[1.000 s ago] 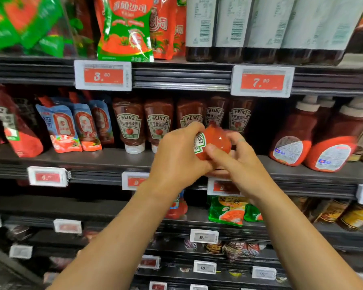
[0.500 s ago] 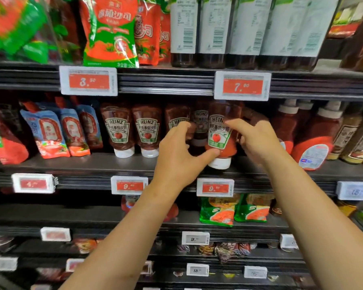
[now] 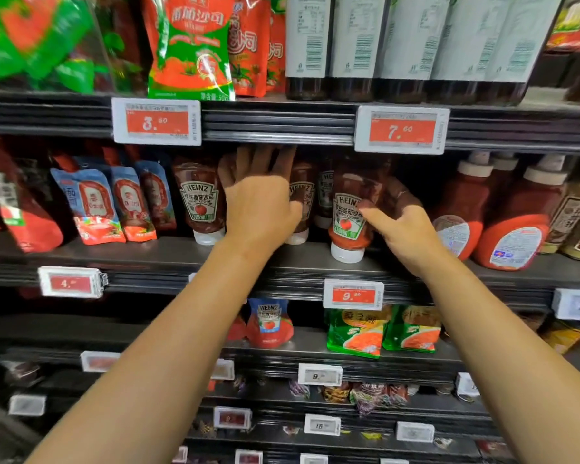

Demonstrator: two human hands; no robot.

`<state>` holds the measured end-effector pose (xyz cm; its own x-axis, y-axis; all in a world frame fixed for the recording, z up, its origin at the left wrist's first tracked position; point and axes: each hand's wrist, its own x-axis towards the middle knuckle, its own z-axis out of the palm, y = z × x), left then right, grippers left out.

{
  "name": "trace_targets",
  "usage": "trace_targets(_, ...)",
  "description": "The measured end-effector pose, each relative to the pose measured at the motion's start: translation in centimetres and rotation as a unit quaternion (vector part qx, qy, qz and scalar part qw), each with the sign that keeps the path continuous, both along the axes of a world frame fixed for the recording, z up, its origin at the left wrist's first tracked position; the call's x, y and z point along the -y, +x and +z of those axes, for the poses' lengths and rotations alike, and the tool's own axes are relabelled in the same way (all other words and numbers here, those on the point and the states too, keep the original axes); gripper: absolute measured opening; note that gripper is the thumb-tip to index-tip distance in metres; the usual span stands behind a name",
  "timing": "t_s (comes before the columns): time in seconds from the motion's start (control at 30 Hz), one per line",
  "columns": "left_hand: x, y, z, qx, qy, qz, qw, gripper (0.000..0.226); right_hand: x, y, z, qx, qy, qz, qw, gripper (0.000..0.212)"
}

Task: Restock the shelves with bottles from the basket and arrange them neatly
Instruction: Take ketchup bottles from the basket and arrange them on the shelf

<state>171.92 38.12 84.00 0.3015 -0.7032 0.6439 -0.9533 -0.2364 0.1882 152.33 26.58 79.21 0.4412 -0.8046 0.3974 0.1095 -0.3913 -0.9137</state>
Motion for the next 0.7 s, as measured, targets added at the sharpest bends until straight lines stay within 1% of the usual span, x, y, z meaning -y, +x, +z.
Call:
trace_targets(0.03,0.2,0.4,0.1,0.029,0.011,0.001,1.000,0.082,-0.1,0.0,0.0,-0.011,-0.012,-0.018,1.000,0.050)
trace_targets(0.07,0.4,0.7,0.2,0.053,0.020,0.002,0.998,0.082,-0.1,0.0,-0.1,-0.016,-0.023,-0.038,0.999,0.042)
trace_targets(0.13,0.8,1.4,0.5,0.073,0.046,0.007,0.996,0.076,0.1,0.2,-0.2,-0.005,-0.037,-0.076,0.996,0.027)
trace_targets(0.17,1.1,1.6,0.6,0.075,0.060,0.011,0.995,0.075,0.2,0.3,-0.3,0.002,-0.042,-0.093,0.995,0.024)
trace_targets(0.23,1.5,1.9,0.8,0.062,0.074,0.006,0.995,0.073,0.4,0.7,-0.4,0.004,-0.055,-0.123,0.991,0.021)
trace_targets(0.3,1.7,2.1,0.7,0.054,0.061,-0.005,0.997,0.069,0.6,1.3,-0.7,-0.004,-0.063,-0.147,0.987,0.019)
trace_targets(0.37,1.8,2.4,0.5,0.064,0.047,-0.011,0.997,0.063,0.7,1.9,-1.0,-0.008,-0.063,-0.163,0.985,0.014)
trace_targets(0.47,2.0,2.9,0.3,0.075,0.036,-0.019,0.996,0.057,0.6,2.7,-1.2,-0.017,-0.059,-0.175,0.983,0.020)
trace_targets(0.57,2.4,3.2,0.4,0.082,0.046,-0.018,0.995,0.058,0.5,3.2,-1.1,-0.018,-0.051,-0.173,0.983,0.021)
trace_targets(0.7,2.9,3.3,0.2,0.097,0.056,-0.006,0.994,0.059,0.2,3.7,-1.6,-0.028,-0.041,-0.182,0.982,0.031)
